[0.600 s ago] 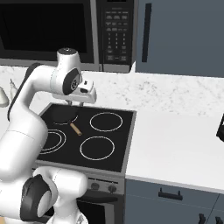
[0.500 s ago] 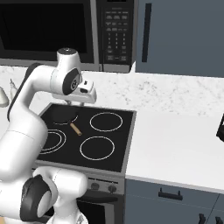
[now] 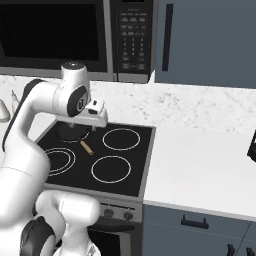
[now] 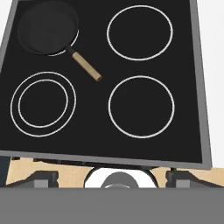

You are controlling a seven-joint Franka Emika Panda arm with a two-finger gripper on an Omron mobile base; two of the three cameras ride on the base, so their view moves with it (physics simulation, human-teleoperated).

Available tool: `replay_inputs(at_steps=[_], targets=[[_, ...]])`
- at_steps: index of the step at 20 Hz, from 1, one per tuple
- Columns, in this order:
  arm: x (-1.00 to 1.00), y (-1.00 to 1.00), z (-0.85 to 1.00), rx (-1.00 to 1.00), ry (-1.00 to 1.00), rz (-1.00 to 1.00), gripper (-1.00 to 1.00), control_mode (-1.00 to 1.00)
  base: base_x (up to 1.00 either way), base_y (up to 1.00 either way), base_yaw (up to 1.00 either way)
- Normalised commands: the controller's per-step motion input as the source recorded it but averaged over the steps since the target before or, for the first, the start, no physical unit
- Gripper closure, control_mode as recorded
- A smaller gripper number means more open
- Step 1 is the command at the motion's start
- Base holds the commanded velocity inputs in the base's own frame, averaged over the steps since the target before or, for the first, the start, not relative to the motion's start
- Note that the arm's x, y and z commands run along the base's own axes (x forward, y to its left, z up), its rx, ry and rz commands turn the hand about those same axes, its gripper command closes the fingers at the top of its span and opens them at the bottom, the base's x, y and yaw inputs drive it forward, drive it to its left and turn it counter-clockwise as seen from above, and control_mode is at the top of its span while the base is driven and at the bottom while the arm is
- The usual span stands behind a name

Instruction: Turn off the rear left burner of the stove.

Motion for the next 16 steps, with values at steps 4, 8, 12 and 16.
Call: replay_inputs(at_steps=[4,8,12,16], targets=[[-0.27,0.0,-0.27,0.0,0.0,0.0,-1.0,-1.0,0.0,0.0,0.0],[-0.19,0.03,-0.25,0.0,0.0,0.0,-1.0,-1.0,0.0,0.0,0.0],[-0.18,0.09,-0.22,0.0,0.0,0.0,-1.0,-1.0,0.0,0.0,0.0],[-0.11,0.15,-0.22,0.0,0.03,0.0,-1.0,-1.0,0.0,0.0,0.0]])
